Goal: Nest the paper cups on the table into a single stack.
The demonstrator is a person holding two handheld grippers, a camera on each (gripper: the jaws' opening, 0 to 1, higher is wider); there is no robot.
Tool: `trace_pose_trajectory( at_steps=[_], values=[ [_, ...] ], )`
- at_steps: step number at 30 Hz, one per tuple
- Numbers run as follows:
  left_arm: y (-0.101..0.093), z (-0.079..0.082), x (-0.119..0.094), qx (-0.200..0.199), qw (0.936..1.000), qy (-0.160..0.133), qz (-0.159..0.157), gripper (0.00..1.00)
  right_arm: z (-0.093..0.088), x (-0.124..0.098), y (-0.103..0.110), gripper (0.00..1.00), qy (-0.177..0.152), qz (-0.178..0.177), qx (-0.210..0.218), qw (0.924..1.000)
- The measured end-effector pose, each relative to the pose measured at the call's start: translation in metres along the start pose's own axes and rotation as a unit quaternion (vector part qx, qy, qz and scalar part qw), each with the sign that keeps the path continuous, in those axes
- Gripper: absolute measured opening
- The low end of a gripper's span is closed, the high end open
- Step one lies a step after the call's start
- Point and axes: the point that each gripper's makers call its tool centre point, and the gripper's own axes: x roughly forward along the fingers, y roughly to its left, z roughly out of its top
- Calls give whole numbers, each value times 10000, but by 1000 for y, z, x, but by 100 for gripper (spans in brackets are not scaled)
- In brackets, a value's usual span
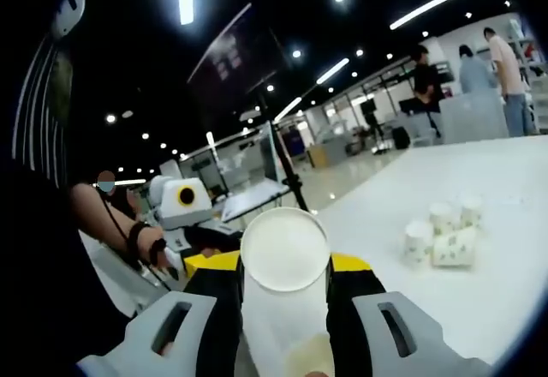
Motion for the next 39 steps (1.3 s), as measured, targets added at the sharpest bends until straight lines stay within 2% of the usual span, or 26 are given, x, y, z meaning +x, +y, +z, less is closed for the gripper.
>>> trace_pose_trajectory(
  at_steps=[7,16,32,39],
  values=[
    [-1,3,-1,-77,9999,-70,-56,24,-6,-4,4,35,77,71,-33,9999],
    [0,7,-2,-56,9999,-104,-101,20,-10,-5,4,35,122,72,-41,9999],
    [-3,11,-2,179,9995,-58,-236,9,-19,-8,1,35,211,47,-15,9998],
    [-13,11,-2,472,9978,93,-453,3,-22,-10,-1,34,191,-7,45,9998]
  ],
)
